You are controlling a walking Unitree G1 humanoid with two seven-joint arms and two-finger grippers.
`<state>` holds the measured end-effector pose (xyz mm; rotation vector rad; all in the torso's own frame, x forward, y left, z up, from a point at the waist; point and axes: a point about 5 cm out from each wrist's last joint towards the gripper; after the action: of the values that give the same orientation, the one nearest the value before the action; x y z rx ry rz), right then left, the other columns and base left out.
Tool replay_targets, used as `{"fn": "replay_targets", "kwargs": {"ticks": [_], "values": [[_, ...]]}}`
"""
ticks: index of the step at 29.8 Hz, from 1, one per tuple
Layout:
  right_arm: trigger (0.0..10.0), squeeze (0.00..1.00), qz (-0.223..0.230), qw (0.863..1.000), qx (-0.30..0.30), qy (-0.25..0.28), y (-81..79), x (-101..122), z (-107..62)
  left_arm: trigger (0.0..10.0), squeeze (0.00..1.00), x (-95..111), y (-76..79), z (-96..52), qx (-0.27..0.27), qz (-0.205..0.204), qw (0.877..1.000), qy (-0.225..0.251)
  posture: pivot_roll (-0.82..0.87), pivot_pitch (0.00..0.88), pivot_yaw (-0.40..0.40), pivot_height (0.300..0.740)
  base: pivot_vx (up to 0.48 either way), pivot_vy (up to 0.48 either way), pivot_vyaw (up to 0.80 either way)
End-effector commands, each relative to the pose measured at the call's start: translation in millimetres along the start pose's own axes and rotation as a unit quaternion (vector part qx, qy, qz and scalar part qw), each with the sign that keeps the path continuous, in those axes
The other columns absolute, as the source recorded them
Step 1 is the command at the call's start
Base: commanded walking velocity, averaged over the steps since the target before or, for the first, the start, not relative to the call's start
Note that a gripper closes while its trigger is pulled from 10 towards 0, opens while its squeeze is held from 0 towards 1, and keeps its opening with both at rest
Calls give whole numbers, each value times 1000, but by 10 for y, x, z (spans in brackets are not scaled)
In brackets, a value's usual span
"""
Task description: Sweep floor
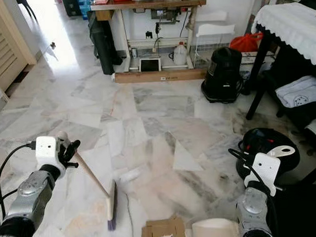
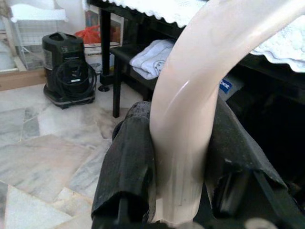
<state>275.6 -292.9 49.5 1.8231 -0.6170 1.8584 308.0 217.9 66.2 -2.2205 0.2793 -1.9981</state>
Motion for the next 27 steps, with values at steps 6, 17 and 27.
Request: {"fn": "replay_targets", "kwargs": {"ticks": [6,17,27], "values": [[10000,0,28,999,-5,15,-42,58,10,10000,0,116,-16,87,13,-9,1000,23,-26,0,68,740,0,183,0],[10000,0,31,999,4,16,-106,70,8,10000,0,123,4,136,12,-10,1000,26,-32,0,71,740,0,455,-291],[10000,0,36,999,-1,9,-97,47,-6,10000,0,140,41,172,3,-9,999,30,-42,0,81,740,0,418,0]]}}
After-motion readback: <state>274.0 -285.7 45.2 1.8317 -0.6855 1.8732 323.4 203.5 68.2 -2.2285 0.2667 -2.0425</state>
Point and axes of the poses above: a point about 5 cm out from each wrist's last joint towards the gripper, its own z axis pointing out of the wrist towards the gripper, its own x axis along the axis of the wrist's last joint, y = z × x, and after that the axes turned 14 degrees about z, right-handed
